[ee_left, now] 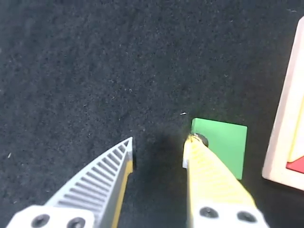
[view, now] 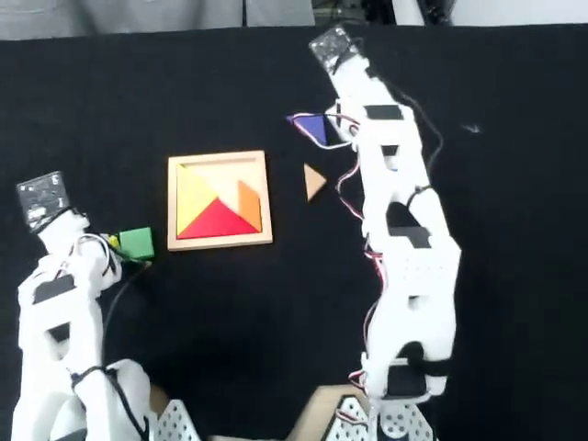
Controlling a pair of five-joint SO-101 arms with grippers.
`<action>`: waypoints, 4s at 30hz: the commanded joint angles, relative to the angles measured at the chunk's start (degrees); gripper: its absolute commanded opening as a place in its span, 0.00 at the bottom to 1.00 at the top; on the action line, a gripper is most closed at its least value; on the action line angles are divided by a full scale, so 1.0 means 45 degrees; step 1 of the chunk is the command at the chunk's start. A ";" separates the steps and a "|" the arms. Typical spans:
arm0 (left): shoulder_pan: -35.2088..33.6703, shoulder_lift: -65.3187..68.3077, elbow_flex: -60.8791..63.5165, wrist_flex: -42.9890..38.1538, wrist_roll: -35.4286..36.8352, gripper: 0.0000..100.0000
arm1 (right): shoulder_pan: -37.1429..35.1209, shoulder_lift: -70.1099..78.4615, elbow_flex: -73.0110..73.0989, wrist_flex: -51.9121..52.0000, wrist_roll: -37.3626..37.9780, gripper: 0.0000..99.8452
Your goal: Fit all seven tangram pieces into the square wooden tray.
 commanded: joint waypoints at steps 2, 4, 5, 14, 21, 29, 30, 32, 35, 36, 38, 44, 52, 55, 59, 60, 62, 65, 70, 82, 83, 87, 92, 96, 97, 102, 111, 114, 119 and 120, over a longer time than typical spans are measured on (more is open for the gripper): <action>0.2491 -0.0117 -0.2979 0.0762 0.0000 0.18 | 0.0821 -0.0694 -0.1201 0.1641 0.0078 0.01; 0.3897 0.0234 -0.4777 0.1836 0.0000 0.18 | 0.1074 -0.1260 -0.1338 0.2833 0.0098 0.01; 0.4542 0.0586 -0.5773 0.2266 0.0020 0.18 | 0.1192 -0.1612 -0.1338 0.3360 0.0098 0.01; 0.7551 0.9416 -1.6576 0.5587 0.1250 0.18 | 0.1895 -0.4659 0.0029 0.6564 0.0059 0.01; 0.8078 1.7172 -2.5485 0.5607 0.1153 0.18 | 0.2110 -0.6203 0.3057 0.6134 0.0059 0.01; 0.7922 2.4186 -3.5077 0.5587 0.1172 0.18 | 0.2227 -0.7023 0.6711 0.2325 0.0039 0.01; 0.8020 2.4947 -3.6112 0.5587 0.1153 0.18 | 0.2188 -0.7043 0.7023 0.1875 0.0039 0.01; 0.8000 2.6374 -3.7636 0.5197 0.1153 0.17 | 0.2149 -0.7023 0.7453 0.1328 0.0039 0.01; 0.7629 2.7155 -3.7363 0.4044 0.1231 0.07 | 0.2129 -0.6965 0.7668 0.0977 0.0039 0.01; 0.7590 2.7233 -3.7265 0.4278 0.1231 0.03 | 0.2129 -0.6945 0.7668 0.0957 0.0039 0.01; 0.7629 2.7233 -3.7363 0.5411 0.1250 0.05 | 0.2188 -0.6945 0.7629 0.0957 0.0039 0.01; 0.7707 2.5495 -3.7480 0.8322 0.1250 0.03 | 0.1915 -0.6906 0.7707 -0.0664 0.0039 0.01; 0.7687 2.2505 -3.7480 1.3578 0.1289 0.03 | 0.0879 -0.4210 0.6320 -0.4220 0.0098 0.01; 0.7316 2.2076 -3.7480 1.4730 0.2012 0.03 | 0.0547 -0.2784 0.4933 -0.4396 0.0117 0.01; 0.6300 2.1724 -3.7480 1.5668 0.2422 0.03 | 0.0469 -0.1455 0.2608 -0.3087 0.0156 0.01; 0.6066 2.1724 -3.7480 1.5824 0.2422 0.03 | 0.0430 -0.1241 0.1944 -0.2481 0.0156 0.01; 0.5636 2.1685 -3.7480 1.6117 0.2422 0.03 | 0.0156 -0.0830 0.0869 -0.1680 0.0176 0.01; 0.5226 2.1783 -3.7480 1.6293 0.2442 0.03 | -0.0117 -0.0225 0.0127 -0.1465 0.0430 0.01; 0.4698 2.2212 -3.7480 1.6293 0.2442 0.03 | -0.0078 0.0029 0.0498 -0.1856 0.1465 0.01; 0.4816 2.2115 -3.7421 1.6313 0.2383 0.03 | -0.0059 0.1162 0.1416 -0.4200 0.2618 0.01; 0.4777 2.2115 -3.7402 1.6313 0.2403 0.03 | -0.0059 0.1182 0.1455 -0.4181 0.2872 0.01; 0.4718 2.2115 -3.7382 1.6313 0.2422 0.03 | -0.0039 0.1104 0.1983 -0.4259 0.3634 0.01; 0.4757 2.1998 -3.7441 1.6332 0.2325 0.03 | -0.0039 0.1104 0.1924 -0.4689 0.3438 0.01; 0.5031 2.1998 -3.7460 1.6332 0.2325 0.03 | 0.0293 0.1084 0.1905 -0.5040 0.3321 0.01; 0.5070 2.1998 -3.7441 1.6313 0.2325 0.03 | 0.0430 0.1065 0.1866 -0.5060 0.3223 0.01; 0.5343 2.2037 -3.7441 1.6313 0.2422 0.03 | 0.0879 0.0596 0.1592 -0.5079 0.1074 0.01; 0.5792 2.2095 -3.7382 1.6313 0.4161 0.03 | 0.0254 -0.0615 -0.0283 -0.1817 -0.4923 0.01; 0.5714 2.2134 -3.7363 1.6332 0.4806 0.03 | 0.0254 -0.0420 -0.1690 -0.0176 -0.7756 0.01; 0.5597 2.2154 -3.6991 1.6332 0.5216 0.03 | 0.0195 0.0498 -0.4171 0.2110 -0.9573 0.01; 0.5597 2.2134 -3.6855 1.6332 0.5236 0.03 | 0.0059 0.0713 -0.4562 0.2481 -0.9416 0.01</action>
